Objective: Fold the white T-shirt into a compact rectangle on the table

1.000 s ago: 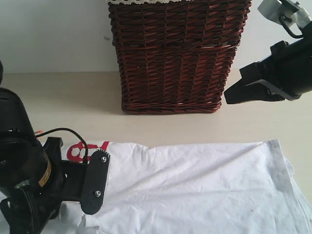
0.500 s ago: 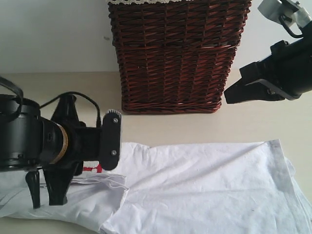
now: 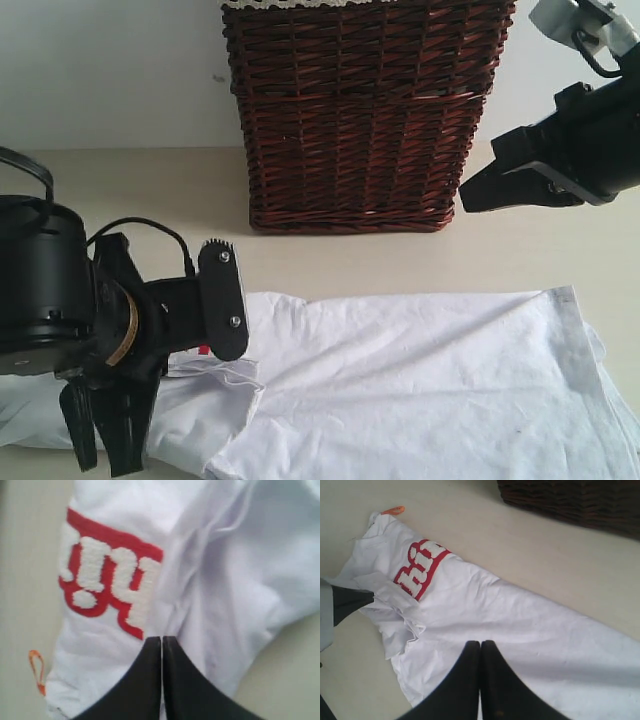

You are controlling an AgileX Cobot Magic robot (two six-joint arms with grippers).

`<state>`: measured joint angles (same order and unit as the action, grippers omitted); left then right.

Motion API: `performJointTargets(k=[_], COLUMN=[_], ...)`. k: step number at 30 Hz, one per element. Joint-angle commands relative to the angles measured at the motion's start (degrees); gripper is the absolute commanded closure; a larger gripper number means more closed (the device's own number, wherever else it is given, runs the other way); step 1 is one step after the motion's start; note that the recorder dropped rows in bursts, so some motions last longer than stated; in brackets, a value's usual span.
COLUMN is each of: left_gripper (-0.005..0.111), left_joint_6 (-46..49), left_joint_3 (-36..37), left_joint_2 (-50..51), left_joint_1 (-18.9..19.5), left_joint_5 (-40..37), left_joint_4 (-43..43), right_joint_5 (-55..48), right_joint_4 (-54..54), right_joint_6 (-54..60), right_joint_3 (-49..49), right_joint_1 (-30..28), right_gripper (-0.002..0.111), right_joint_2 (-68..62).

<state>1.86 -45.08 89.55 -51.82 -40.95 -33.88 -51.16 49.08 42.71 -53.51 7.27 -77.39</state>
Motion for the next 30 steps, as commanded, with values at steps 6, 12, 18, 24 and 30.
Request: performJointTargets(k=[6, 12, 18, 24, 30], left_gripper=[0.107, 0.107, 0.107, 0.107, 0.107], left_joint_6=[9.65, 9.25, 0.35, -0.51, -2.37], left_joint_3=[-0.24, -0.24, -2.08, -2.87, -2.87], left_joint_2=[1.97, 7.06, 7.88, 7.88, 7.88], left_joint_1=[-0.15, 2.71, 6.68, 9.29, 10.78], left_joint_5=[1.88, 5.88, 6.55, 8.7, 9.95], left_joint_4=[10.38, 7.94, -2.28, -3.17, -4.2], right_joint_5=[0.11, 0.11, 0.11, 0.11, 0.11], right_joint_4=[0.5, 0.5, 0.89, 1.59, 1.59], right_joint_6=[0.68, 0.68, 0.68, 0.68, 0.68], right_joint_3=[-0.39, -0.39, -0.39, -0.39, -0.39], right_joint_1=[0.1, 0.1, 0.1, 0.1, 0.1], right_gripper=[0.108, 0.108, 0.108, 0.108, 0.108], right_joint_2=[0.43, 0.43, 0.43, 0.43, 0.43])
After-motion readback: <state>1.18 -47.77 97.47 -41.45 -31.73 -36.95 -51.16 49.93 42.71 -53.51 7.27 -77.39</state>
